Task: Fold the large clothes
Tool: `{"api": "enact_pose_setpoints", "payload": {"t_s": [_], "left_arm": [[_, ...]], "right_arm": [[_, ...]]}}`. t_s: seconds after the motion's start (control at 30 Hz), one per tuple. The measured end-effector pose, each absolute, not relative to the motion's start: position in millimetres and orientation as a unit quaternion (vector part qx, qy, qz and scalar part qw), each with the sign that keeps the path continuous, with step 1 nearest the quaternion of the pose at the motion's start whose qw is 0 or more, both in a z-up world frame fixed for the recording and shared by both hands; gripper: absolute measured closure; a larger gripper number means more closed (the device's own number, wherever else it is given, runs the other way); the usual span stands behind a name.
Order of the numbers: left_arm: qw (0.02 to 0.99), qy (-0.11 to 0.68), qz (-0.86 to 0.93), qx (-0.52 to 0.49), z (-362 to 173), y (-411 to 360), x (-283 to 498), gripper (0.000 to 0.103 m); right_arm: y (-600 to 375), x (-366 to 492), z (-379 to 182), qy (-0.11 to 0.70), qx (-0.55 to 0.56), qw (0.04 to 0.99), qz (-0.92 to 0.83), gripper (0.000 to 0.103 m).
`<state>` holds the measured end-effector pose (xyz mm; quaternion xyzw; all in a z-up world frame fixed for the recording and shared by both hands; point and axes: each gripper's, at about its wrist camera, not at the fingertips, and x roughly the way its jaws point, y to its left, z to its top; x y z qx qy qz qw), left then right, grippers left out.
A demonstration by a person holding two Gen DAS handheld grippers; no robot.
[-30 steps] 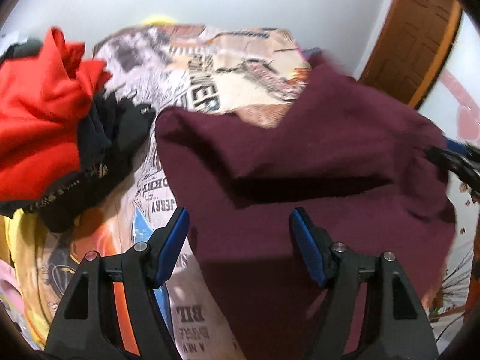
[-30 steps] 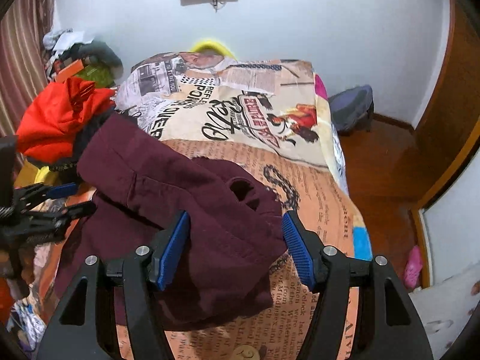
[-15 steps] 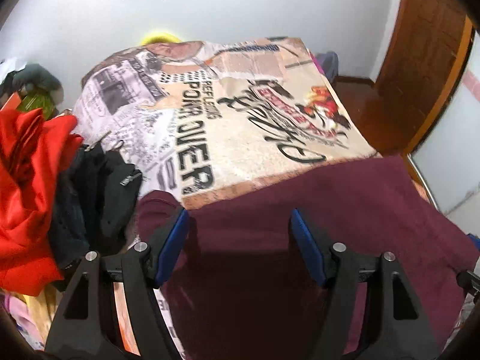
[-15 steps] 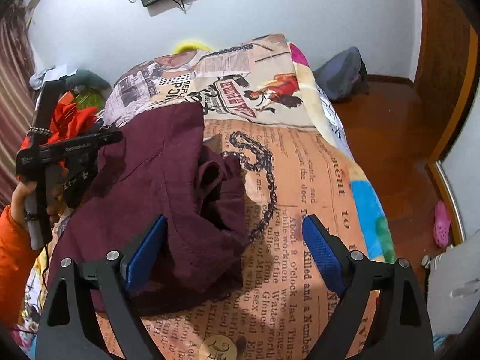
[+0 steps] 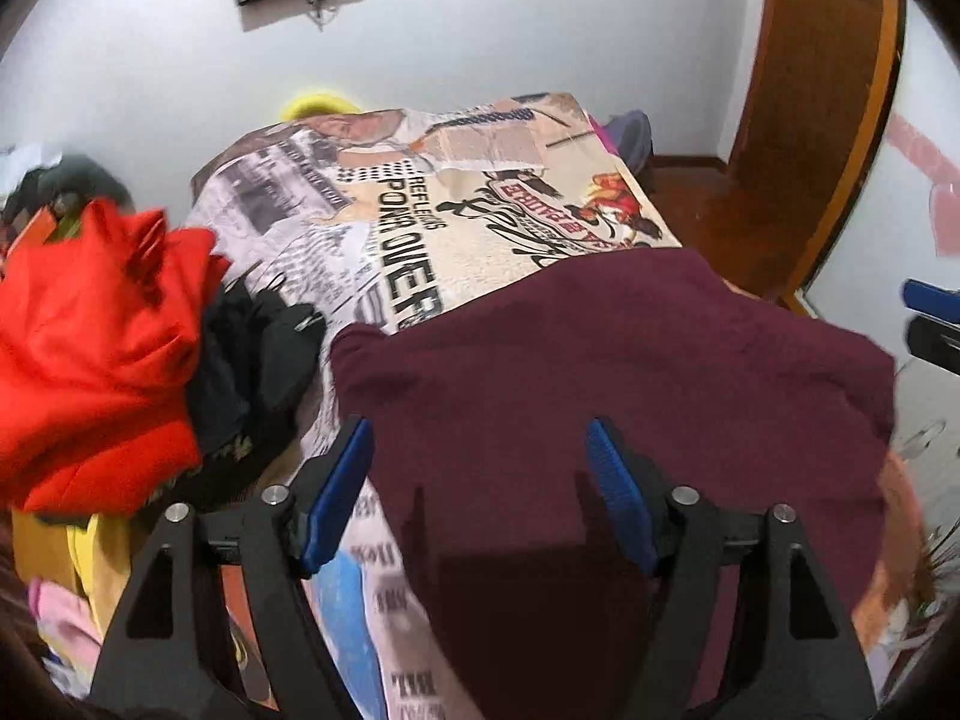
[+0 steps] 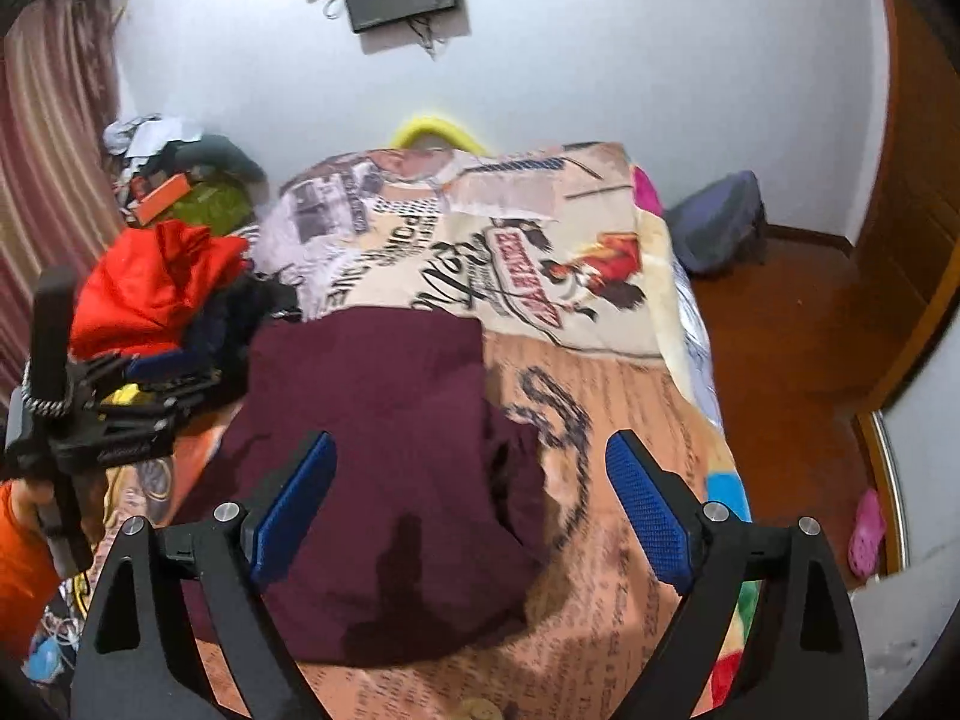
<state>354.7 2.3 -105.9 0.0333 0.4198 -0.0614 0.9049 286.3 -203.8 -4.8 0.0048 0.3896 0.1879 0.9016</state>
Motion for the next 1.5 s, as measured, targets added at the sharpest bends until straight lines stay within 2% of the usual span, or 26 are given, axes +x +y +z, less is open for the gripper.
{"api": "enact_pose_setpoints", "payload": {"t_s": [0.23,0.5,0.77,0.97,1.07,1.2,1.33,1.37,1.4,1.43,1.5], "left_arm": [[0.894,0.443,-0.058,-0.043,-109.7,34.3,333.7,0.025],[0.842,0.515,-0.066,-0.145,-167.2,53.4,321.1,0.025],[0.783,0.534,-0.112,-0.298,-206.4,65.3,328.7,0.024],[0.757,0.544,-0.122,-0.342,-221.5,67.7,343.4,0.019],[0.744,0.55,-0.128,-0.358,-229.9,67.6,350.6,0.015],[0.733,0.551,-0.132,-0.377,-238.5,65.3,359.4,0.015],[0.732,0.552,-0.134,-0.376,-237.3,58.9,359.9,0.016],[0.735,0.551,-0.136,-0.372,-234.6,56.1,351.4,0.021],[0.74,0.55,-0.137,-0.363,-231.3,53.4,351.7,0.026],[0.747,0.548,-0.137,-0.351,-226.5,51.0,349.7,0.029],[0.755,0.544,-0.14,-0.338,-218.5,50.1,349.4,0.041]], "right_arm": [[-197.5,313.5,-30.7,0.448,0.021,0.869,0.211,0.013],[-217.0,323.1,-78.4,0.53,0.083,0.815,0.22,0.013],[-231.0,335.5,-103.0,0.582,0.184,0.751,0.253,0.013],[-212.0,347.6,-113.4,0.611,0.178,0.72,0.276,0.012],[-204.9,353.5,-121.7,0.625,0.178,0.708,0.278,0.004],[-203.9,356.1,-125.0,0.627,0.183,0.703,0.281,0.004],[-207.1,350.9,-122.9,0.621,0.186,0.708,0.281,0.009],[-208.6,350.0,-120.6,0.618,0.186,0.71,0.282,0.015],[-209.5,348.6,-117.6,0.615,0.188,0.711,0.285,0.026],[-210.5,347.1,-113.6,0.612,0.192,0.711,0.289,0.031],[-211.4,346.1,-106.6,0.608,0.191,0.715,0.287,0.04]]}}
